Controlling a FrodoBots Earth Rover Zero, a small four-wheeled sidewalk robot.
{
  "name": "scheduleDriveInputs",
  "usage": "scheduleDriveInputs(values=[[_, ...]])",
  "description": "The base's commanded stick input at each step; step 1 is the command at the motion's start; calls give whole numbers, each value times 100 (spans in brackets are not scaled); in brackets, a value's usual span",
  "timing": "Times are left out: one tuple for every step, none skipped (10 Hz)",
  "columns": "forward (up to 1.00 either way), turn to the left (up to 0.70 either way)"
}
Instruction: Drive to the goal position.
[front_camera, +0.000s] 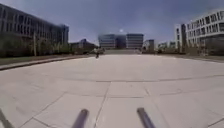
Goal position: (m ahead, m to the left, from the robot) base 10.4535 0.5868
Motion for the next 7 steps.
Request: scheduleDriveInputs(values=[[70, 0], [70, 0], [70, 0], [70, 0], [70, 0], [70, 0], [70, 0]])
